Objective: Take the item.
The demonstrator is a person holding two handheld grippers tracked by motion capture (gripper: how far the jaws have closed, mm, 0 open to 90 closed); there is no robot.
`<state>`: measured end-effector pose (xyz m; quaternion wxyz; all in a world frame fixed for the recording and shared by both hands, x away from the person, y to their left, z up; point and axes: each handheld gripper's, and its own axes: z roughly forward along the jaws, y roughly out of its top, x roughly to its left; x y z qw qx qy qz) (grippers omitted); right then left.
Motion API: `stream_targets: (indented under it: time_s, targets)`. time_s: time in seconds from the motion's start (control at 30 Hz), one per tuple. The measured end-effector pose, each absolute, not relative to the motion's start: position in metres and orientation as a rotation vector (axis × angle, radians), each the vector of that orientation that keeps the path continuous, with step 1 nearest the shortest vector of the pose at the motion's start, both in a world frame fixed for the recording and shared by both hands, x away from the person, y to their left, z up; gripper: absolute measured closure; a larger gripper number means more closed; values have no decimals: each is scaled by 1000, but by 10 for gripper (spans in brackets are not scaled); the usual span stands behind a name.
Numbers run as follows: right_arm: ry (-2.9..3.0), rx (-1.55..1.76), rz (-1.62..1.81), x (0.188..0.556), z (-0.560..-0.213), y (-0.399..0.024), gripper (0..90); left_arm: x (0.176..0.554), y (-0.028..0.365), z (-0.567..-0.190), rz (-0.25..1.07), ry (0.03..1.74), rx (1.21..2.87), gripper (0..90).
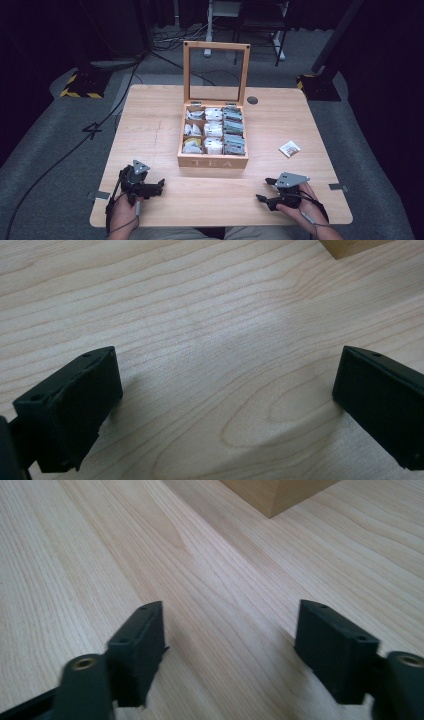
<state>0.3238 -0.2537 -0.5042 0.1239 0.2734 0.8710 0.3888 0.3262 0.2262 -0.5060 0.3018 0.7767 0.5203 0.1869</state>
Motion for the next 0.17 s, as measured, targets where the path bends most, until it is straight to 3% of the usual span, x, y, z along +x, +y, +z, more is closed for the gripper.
stream_targets:
  time_s: [0.17]
  targets:
    - [2551, 790, 1129, 325, -505, -251, 201, 326, 226, -506, 495, 1381, 2059, 0]
